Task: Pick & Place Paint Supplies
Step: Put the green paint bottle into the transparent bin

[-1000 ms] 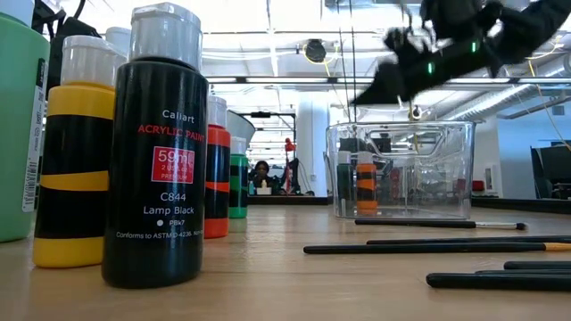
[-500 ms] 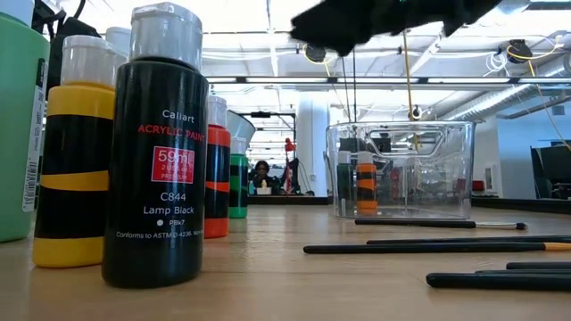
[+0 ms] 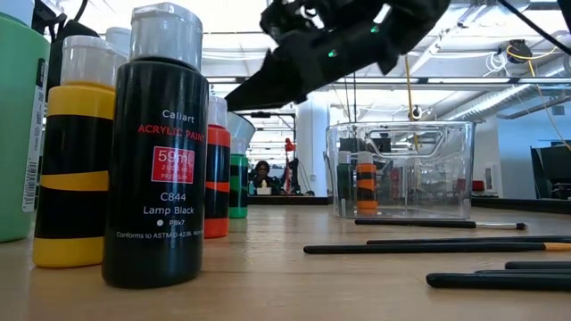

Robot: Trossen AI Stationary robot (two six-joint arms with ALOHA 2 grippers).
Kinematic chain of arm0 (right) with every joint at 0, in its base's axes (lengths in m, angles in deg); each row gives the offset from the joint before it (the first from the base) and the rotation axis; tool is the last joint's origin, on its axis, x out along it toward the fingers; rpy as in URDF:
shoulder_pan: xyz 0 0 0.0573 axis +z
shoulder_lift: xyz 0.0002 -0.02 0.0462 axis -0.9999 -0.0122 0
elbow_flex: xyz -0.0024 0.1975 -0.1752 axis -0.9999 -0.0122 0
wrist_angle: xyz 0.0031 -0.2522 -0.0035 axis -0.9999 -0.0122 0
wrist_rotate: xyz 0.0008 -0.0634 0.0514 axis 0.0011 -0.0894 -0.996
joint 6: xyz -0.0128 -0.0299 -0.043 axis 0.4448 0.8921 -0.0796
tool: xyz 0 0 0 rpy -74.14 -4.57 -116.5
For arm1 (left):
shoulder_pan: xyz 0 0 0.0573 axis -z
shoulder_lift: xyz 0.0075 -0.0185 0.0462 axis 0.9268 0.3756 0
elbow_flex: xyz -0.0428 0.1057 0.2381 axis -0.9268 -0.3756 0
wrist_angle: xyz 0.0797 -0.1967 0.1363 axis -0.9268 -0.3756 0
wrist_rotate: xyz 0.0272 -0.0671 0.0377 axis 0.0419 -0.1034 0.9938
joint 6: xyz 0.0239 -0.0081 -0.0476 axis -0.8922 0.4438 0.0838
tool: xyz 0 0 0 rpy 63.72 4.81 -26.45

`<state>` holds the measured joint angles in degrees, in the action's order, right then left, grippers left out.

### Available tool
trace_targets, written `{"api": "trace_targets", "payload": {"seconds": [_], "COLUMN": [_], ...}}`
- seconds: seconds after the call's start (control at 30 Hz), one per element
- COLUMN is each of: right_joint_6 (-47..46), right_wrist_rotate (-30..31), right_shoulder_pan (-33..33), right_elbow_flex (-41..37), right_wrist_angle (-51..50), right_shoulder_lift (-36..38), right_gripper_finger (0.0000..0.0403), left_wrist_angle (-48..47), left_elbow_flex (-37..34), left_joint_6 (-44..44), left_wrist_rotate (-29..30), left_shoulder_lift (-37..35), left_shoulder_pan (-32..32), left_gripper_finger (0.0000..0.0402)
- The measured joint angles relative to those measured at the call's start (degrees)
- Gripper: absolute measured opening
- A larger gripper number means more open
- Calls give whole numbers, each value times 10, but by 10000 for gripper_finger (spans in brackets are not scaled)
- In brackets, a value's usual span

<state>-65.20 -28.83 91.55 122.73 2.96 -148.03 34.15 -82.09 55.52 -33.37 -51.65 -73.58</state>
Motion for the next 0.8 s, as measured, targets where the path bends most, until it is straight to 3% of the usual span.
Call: {"api": "trace_targets", "payload": {"seconds": [0.23, 0.8], "right_joint_6": [-23, -61], "right_wrist_rotate": [2, -1], "right_shoulder_pan": [-8, -23], "right_elbow_flex": [5, 5], "right_wrist_angle": [29, -45], "right_shoulder_lift": [-27, -29], "right_gripper_finger": [246, 232], "left_wrist_angle": [-2, -1], "left_elbow_flex": [0, 0], "left_joint_6": [1, 1], "left_wrist_rotate": [0, -1], "left_shoulder_lift": [0, 0], "left_shoulder_pan": [0, 0], "left_gripper_finger": [5, 5]}}
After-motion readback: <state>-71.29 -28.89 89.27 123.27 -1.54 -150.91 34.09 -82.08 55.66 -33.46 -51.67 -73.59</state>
